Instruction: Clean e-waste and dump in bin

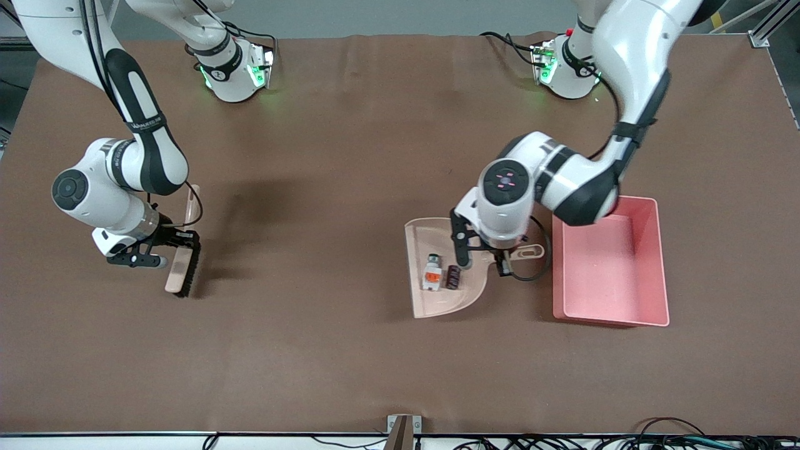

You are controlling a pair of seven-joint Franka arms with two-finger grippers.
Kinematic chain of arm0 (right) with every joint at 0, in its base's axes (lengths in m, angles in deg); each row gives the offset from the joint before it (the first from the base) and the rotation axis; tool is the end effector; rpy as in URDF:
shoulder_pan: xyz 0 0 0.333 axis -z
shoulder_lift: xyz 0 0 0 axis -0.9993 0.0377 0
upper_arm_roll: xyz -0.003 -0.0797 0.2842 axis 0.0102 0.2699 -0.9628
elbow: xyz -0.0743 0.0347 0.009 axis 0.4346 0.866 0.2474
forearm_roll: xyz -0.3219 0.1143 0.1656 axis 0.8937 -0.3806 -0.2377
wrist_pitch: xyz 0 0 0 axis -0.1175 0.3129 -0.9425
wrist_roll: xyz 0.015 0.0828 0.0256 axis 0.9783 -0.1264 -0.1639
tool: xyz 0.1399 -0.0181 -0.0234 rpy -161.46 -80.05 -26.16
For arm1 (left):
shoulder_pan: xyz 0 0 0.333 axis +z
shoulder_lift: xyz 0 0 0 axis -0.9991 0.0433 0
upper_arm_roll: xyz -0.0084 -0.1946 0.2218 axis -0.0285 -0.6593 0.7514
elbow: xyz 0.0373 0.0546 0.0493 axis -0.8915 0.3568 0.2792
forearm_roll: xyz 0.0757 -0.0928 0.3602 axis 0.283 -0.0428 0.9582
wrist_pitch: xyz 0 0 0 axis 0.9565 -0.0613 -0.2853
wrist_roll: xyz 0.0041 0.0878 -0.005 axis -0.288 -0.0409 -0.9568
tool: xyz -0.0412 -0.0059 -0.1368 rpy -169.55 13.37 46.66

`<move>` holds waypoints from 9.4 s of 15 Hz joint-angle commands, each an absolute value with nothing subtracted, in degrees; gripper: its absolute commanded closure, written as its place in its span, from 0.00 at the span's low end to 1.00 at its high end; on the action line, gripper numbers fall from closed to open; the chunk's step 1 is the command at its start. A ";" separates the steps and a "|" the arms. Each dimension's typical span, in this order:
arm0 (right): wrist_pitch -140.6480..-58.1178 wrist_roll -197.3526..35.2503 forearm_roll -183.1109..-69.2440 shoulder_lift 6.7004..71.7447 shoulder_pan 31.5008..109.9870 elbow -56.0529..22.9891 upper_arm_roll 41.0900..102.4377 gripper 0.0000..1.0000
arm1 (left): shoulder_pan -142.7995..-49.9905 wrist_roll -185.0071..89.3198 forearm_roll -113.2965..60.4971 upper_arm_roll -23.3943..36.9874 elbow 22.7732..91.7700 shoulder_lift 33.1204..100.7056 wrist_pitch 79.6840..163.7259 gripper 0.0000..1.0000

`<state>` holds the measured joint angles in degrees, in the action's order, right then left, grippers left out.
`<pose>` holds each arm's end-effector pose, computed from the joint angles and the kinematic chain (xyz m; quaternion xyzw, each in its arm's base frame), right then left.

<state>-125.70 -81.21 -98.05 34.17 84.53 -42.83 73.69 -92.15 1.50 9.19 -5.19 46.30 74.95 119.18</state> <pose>0.5409 -0.0376 0.1934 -0.9984 0.0482 0.0118 0.0274 0.5901 -0.3103 0.2927 -0.7318 0.6780 0.0272 0.0643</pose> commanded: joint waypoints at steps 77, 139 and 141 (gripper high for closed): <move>-74.55 -73.56 -91.00 17.96 86.70 -5.14 74.58 0.00 | -89.37 -5.35 35.42 -16.63 46.86 89.37 116.87 0.81; -74.73 -73.73 -90.47 17.69 86.35 -4.87 74.40 0.00 | -92.09 -46.05 -19.96 24.06 35.17 51.40 95.24 0.00; -74.73 -73.73 -90.47 17.69 86.44 -4.87 74.40 0.00 | -92.09 -45.00 -20.04 26.34 35.17 51.40 95.24 0.00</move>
<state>-75.06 -74.30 -91.46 18.05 85.83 -5.25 75.09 -91.54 -44.78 -20.72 24.18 35.13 52.00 95.34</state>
